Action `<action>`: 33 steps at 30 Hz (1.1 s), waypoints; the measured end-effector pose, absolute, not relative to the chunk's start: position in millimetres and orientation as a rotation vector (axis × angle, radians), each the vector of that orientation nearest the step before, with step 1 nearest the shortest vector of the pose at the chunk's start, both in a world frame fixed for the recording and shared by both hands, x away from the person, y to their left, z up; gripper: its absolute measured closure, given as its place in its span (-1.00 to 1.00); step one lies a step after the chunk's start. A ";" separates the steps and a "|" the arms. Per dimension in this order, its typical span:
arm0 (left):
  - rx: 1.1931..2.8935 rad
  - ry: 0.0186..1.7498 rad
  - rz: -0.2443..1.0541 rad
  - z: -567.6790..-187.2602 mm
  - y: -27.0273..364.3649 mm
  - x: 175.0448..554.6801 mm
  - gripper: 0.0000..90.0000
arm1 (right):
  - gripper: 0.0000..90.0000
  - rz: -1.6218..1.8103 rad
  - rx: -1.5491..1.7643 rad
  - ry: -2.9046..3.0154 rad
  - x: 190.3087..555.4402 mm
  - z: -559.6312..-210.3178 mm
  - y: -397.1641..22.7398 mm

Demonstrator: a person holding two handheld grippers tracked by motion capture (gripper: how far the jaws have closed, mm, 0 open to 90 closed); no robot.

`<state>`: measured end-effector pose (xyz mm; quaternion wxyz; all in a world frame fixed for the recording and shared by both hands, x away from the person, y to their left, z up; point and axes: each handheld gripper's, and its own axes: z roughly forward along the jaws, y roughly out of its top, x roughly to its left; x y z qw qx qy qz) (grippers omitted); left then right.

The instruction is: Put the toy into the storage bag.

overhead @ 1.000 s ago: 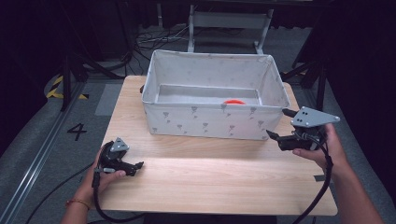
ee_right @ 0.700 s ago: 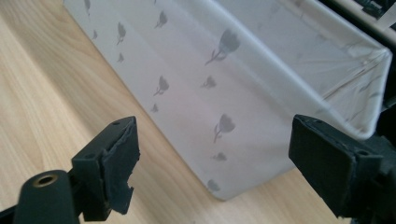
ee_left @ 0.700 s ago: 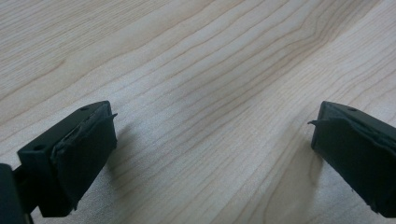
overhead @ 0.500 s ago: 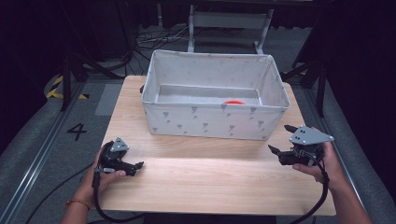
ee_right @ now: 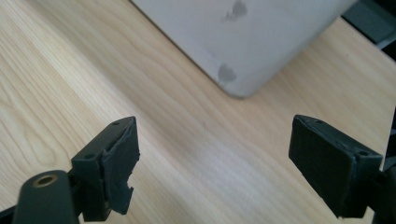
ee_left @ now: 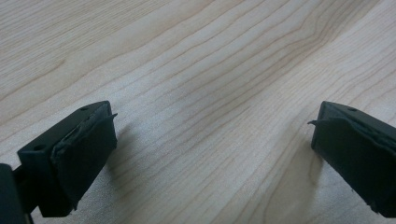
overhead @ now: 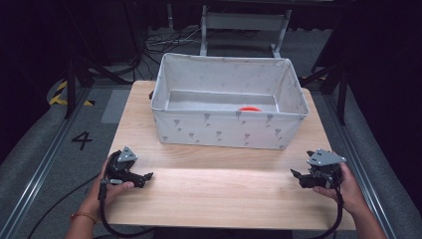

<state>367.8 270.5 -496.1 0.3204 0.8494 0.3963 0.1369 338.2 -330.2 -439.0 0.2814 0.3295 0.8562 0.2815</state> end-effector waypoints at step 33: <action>2.227 1.059 0.369 -496.0 270.4 366.5 -0.99 | -0.69 0.962 1.312 2.216 325.5 -500.6 -385.9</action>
